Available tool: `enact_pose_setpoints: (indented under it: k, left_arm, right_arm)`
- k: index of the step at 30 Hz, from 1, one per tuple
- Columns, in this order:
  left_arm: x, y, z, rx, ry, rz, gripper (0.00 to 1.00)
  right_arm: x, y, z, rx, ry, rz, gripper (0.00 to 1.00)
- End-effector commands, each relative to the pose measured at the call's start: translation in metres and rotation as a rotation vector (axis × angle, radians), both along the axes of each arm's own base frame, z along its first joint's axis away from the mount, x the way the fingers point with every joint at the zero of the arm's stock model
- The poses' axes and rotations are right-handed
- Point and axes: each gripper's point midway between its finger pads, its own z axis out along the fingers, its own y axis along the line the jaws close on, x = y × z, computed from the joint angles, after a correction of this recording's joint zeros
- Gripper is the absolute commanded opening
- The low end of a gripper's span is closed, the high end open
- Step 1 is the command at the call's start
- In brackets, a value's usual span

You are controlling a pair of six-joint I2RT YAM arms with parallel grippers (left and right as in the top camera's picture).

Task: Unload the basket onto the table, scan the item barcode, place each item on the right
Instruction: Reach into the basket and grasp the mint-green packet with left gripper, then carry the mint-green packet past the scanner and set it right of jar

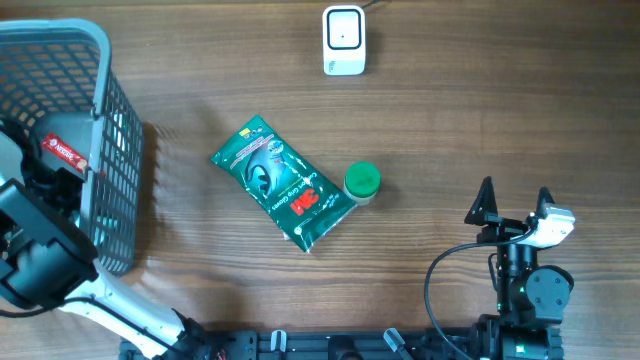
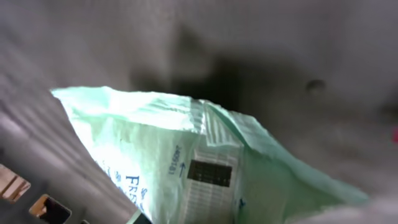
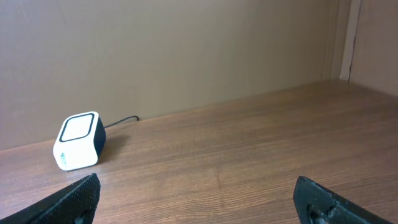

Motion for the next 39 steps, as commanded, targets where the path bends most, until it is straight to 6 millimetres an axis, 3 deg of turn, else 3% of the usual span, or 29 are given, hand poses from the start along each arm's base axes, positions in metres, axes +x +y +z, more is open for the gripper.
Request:
enact_pose_setpoints:
  k: [1,5,6,7,8,9,10,11,14,15,16,19,21,26,28,32,35,39]
  left_arm:
    - [0.023,0.019,0.050,0.044,-0.060,0.004,0.04]
    - [0.047,0.029,0.149,0.138,-0.235,0.056,0.04]
    - [0.062,0.026,0.180,0.149,-0.358,0.055,0.04]
    - [0.082,0.011,0.221,0.122,-0.552,0.040,0.04]
    - [0.098,-0.012,0.265,0.076,-0.749,0.004,0.04]
    - [0.114,-0.051,0.331,-0.014,-1.036,-0.090,0.04]
    - [0.116,-0.072,0.358,-0.058,-1.141,-0.144,0.04]
    - [0.110,-0.110,0.406,-0.120,-1.312,-0.257,0.04]
    - [0.083,-0.184,0.468,-0.117,-1.494,-0.494,0.04]
    - [0.076,-0.200,0.474,-0.112,-1.510,-0.556,0.04]
    - [0.063,-0.235,0.483,-0.117,-1.539,-0.719,0.04]
    - [0.034,-0.314,0.484,-0.235,-1.556,-1.065,0.04]
    - [0.017,-0.371,0.474,-0.364,-1.538,-1.326,0.04]
    - [0.029,-0.459,0.421,-0.537,-1.360,-1.584,0.04]
    - [0.043,-0.511,0.379,-0.666,-1.236,-1.654,0.04]
    - [0.056,-0.584,0.299,-0.814,-1.019,-1.725,0.04]
    - [0.063,-0.617,0.238,-0.832,-0.864,-1.739,0.04]
    - [0.081,-0.632,0.157,-0.686,-0.643,-1.632,0.04]
  right_arm:
    - [0.000,0.002,0.002,-0.013,-0.008,0.013,1.00]
    - [0.000,0.002,0.002,-0.014,-0.008,0.013,1.00]
    - [0.000,0.002,0.002,-0.014,-0.008,0.013,1.00]
    - [0.000,0.002,0.002,-0.013,-0.008,0.013,1.00]
    - [0.000,0.002,0.002,-0.013,-0.008,0.013,1.00]
    - [0.000,0.002,0.002,-0.014,-0.008,0.013,1.00]
    - [0.000,0.002,0.002,-0.013,-0.008,0.013,1.00]
    - [0.000,0.002,0.002,-0.013,-0.008,0.013,1.00]
    - [0.000,0.002,0.002,-0.013,-0.008,0.013,1.00]
    - [0.000,0.002,0.002,-0.013,-0.008,0.013,1.00]
    - [0.000,0.002,0.002,-0.013,-0.008,0.013,1.00]
    - [0.000,0.002,0.002,-0.014,-0.008,0.013,1.00]
    - [0.000,0.002,0.002,-0.014,-0.008,0.013,1.00]
    - [0.000,0.002,0.002,-0.013,-0.008,0.013,1.00]
    - [0.000,0.002,0.002,-0.013,-0.008,0.013,1.00]
    - [0.000,0.002,0.002,-0.014,-0.008,0.013,1.00]
    - [0.000,0.002,0.002,-0.013,-0.008,0.013,1.00]
    - [0.000,0.002,0.002,-0.013,-0.008,0.013,1.00]
